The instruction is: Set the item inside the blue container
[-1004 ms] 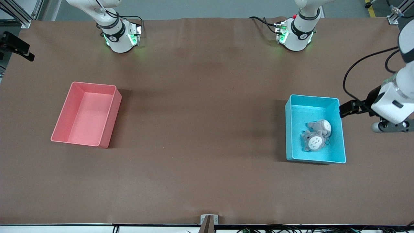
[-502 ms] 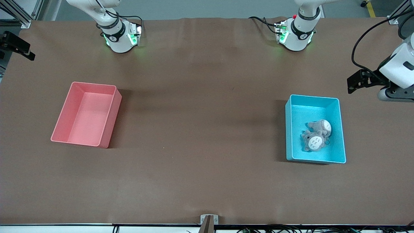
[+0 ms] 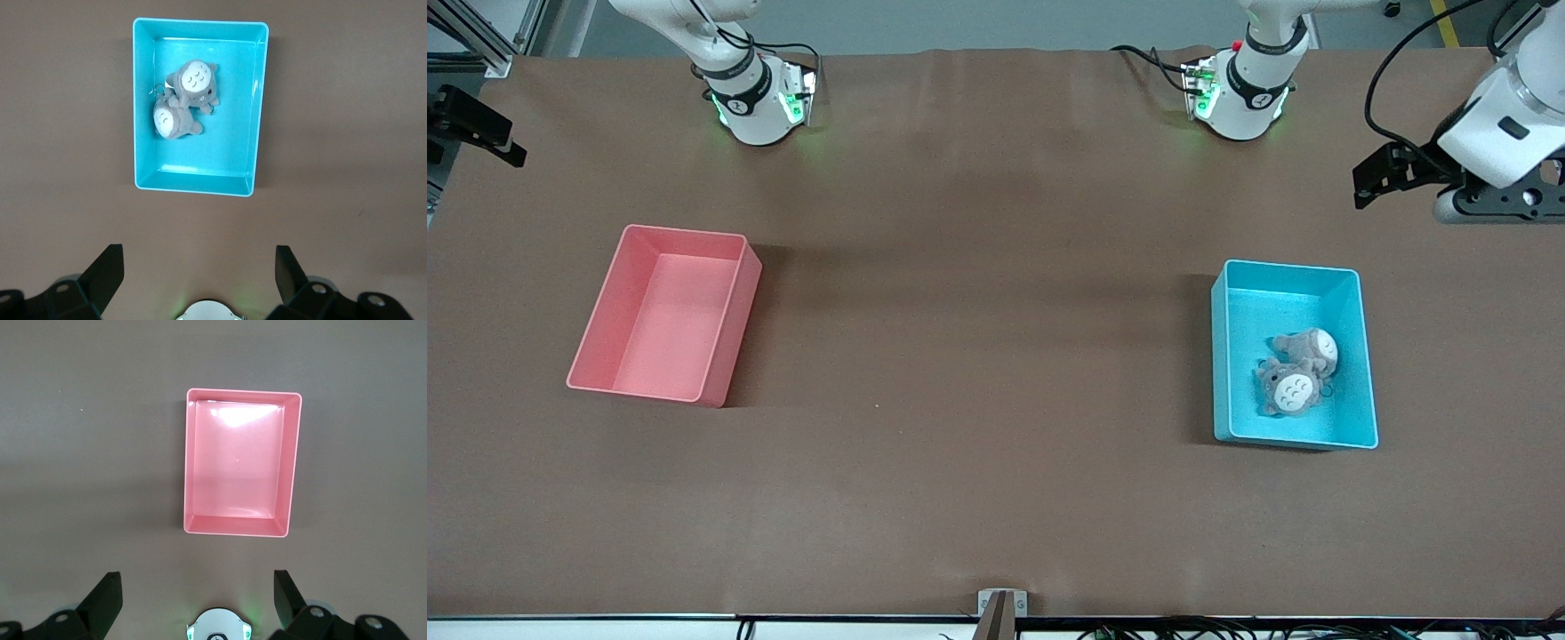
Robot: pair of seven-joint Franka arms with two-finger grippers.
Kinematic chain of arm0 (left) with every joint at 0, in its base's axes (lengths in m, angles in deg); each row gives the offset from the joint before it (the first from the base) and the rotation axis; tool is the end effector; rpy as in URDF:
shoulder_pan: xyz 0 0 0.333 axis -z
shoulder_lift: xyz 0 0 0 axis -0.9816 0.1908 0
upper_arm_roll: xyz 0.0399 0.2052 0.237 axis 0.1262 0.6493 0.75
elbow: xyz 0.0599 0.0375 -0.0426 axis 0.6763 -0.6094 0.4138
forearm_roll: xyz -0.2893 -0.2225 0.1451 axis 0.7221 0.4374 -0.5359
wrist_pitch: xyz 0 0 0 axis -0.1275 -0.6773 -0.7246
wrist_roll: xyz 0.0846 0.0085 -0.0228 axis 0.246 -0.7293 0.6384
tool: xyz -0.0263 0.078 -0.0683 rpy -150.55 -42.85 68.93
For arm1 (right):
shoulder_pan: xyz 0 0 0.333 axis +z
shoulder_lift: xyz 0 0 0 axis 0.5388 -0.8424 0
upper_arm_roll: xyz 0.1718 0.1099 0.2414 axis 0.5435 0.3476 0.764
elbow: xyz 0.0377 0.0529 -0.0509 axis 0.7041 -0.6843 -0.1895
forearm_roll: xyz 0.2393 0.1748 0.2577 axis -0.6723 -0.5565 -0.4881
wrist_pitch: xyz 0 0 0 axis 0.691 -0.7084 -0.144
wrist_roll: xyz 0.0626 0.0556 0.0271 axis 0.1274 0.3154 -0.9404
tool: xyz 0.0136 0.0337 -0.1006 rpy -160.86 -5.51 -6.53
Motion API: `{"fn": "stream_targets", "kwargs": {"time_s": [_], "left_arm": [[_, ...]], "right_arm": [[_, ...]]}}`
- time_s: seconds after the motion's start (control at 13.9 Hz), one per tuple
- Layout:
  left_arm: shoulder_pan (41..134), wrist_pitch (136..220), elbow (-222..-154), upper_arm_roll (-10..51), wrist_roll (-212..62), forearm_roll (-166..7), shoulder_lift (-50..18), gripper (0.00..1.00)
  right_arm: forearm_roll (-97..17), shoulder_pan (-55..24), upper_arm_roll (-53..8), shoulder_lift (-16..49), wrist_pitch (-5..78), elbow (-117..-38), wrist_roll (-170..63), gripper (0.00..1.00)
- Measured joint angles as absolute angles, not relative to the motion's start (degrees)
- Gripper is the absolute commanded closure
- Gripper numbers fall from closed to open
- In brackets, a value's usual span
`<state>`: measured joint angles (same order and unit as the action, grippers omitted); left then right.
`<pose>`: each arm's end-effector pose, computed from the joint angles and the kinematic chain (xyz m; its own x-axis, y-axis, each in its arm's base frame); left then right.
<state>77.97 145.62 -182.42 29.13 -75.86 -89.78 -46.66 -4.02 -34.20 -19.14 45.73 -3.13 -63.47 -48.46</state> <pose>0.5097 -0.0784 0.6327 0.9967 -0.0418 -0.0695 -0.0450 -0.9980 -0.0454 0.4932 -0.0306 0.6960 0.9960 -0.0608 -0.0653 -0.0622 -0.9979 -0.0201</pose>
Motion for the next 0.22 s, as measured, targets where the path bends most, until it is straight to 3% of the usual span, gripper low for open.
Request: {"fn": "stream_targets", "kwargs": {"time_s": [0.22], "left_arm": [[78.0, 145.7, -183.3, 29.4, -75.5, -89.8, -47.9, 0.0]], "right_arm": [[-4.0, -34.2, -19.1, 45.7, -2.9, -63.5, -49.0, 0.0]]}}
